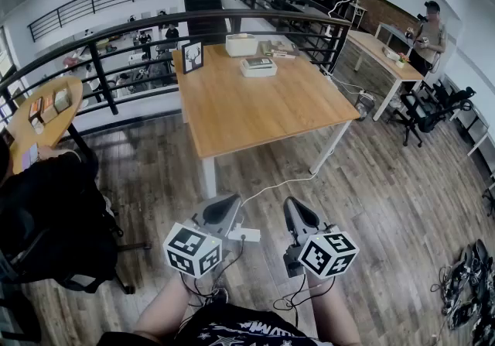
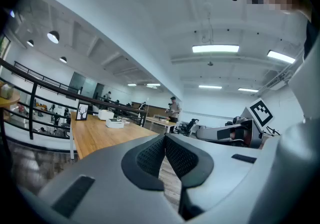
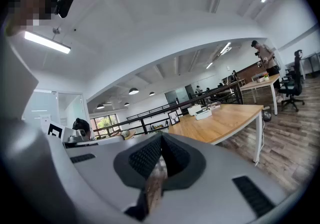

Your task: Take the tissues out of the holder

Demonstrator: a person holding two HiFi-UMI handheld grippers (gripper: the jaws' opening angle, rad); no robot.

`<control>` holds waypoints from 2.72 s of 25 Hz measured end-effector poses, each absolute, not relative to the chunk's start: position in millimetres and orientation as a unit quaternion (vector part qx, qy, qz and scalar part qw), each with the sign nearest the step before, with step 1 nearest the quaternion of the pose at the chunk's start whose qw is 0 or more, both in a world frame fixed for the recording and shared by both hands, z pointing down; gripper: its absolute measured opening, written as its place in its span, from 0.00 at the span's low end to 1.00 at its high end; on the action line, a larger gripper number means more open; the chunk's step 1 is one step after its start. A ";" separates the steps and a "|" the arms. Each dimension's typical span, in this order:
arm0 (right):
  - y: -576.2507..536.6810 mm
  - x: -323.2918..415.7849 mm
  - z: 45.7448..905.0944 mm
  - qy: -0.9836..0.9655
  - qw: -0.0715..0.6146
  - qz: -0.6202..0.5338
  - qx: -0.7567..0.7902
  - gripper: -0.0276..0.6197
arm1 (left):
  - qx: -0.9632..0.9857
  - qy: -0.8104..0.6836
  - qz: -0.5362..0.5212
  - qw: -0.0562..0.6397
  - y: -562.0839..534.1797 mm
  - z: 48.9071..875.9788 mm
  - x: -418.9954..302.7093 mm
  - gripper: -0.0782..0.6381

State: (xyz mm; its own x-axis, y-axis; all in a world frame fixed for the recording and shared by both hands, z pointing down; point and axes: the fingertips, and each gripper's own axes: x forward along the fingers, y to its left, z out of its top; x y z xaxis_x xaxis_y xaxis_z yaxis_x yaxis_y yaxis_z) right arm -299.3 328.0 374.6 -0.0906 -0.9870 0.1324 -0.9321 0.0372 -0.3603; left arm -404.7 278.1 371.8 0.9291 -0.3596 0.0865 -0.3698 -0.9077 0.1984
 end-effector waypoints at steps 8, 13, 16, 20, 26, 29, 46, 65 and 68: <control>310.7 -324.6 376.3 0.717 0.072 -0.182 -0.669 0.07 | 0.977 -0.188 0.026 0.100 260.1 370.7 -428.3 0.13; 298.0 -329.4 381.5 0.710 0.074 -0.186 -0.675 0.07 | 0.979 -0.184 0.017 0.083 249.6 371.8 -434.4 0.13; 290.4 -330.9 384.8 0.703 0.078 -0.188 -0.681 0.07 | 0.981 -0.175 0.023 0.075 244.3 376.1 -436.9 0.13; 277.5 -338.2 389.4 0.699 0.079 -0.189 -0.685 0.07 | 0.982 -0.169 0.027 0.081 229.9 380.8 -440.9 0.13; 270.6 -345.7 393.1 0.700 0.081 -0.166 -0.689 0.07 | 0.982 -0.165 0.031 0.092 221.9 391.6 -448.7 0.13; 272.6 -341.9 398.5 0.691 0.083 -0.173 -0.697 0.07 | 0.981 -0.163 0.035 0.100 218.0 398.0 -450.1 0.13; 215.3 -216.3 410.0 0.717 0.095 -0.179 -0.667 0.07 | 0.973 -0.208 0.056 0.088 173.1 407.1 -342.6 0.13; 188.1 -7.7 410.9 0.757 0.093 -0.177 -0.622 0.07 | 0.960 -0.267 0.043 0.068 146.1 395.1 -134.0 0.13; 189.5 10.7 416.7 0.753 0.094 -0.181 -0.625 0.07 | 0.960 -0.264 0.046 0.076 147.5 401.0 -114.7 0.13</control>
State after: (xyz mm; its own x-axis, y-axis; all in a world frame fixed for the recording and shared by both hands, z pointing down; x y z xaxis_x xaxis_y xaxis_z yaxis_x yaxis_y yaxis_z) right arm 10.7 189.5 416.7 -0.2007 -0.9760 0.0845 -0.9075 0.1527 -0.3913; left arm -114.7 147.5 401.0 0.8560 -0.5007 0.1289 -0.5148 -0.8485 0.1225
